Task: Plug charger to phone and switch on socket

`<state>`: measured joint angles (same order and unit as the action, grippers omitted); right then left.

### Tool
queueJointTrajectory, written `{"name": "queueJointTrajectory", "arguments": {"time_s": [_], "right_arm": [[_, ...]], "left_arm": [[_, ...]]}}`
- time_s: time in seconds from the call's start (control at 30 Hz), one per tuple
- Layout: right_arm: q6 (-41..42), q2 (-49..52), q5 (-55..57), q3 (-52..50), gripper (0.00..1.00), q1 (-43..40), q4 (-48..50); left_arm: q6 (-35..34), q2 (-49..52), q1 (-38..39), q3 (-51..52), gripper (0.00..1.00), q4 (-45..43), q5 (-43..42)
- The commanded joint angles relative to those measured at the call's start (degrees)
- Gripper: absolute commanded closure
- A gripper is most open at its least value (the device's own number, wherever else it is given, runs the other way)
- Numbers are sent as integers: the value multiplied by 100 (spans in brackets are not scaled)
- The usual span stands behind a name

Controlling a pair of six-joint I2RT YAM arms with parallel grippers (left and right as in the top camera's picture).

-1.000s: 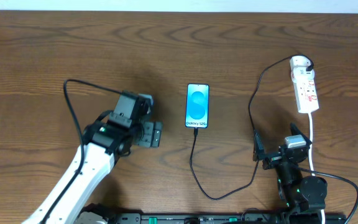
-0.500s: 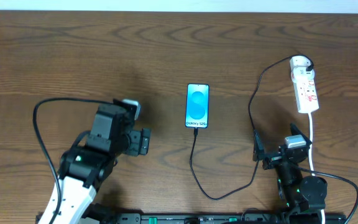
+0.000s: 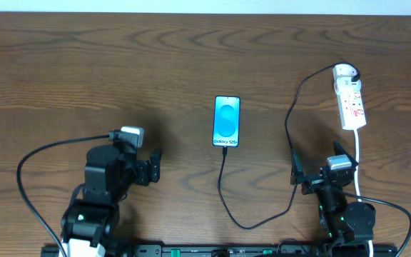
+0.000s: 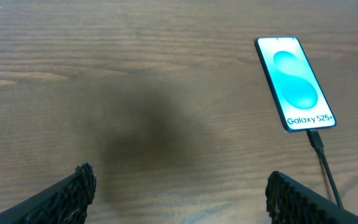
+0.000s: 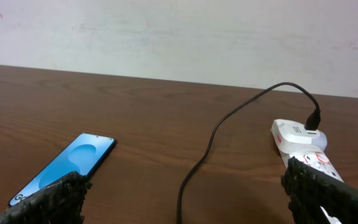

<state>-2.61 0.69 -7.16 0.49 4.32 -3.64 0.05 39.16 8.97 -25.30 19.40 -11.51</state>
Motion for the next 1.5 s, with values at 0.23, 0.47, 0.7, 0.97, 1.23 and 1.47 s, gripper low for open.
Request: {"name": "queueJointTrajectory", "arguments": {"time_s": [0.23,0.47,0.7,0.97,1.23,1.47], "right_arm": [[-70,-39,44,-17,1,28,-20],[-70,-39,44,-17,1,28,-20],[-68,-39,44,-17,1,28,-20],[-70,-42,42,-17,1,28,-20],[-68,-39,42,-17,1,28,-20],[-68,-39,44,-17,1,28,-20]], "left_arm": [[9,-957,-321,839,11,-352,-160],[11,-1631,-330,1237,11,-562,-155],[-341,-2385,-586,1528,11,-562,-157],[-813,-3351,-1056,2031,11,-568,-308],[-763,-3781,-1058,2157,11,-994,-238],[-763,-3910,-1058,2507,11,-1827,-197]]}}
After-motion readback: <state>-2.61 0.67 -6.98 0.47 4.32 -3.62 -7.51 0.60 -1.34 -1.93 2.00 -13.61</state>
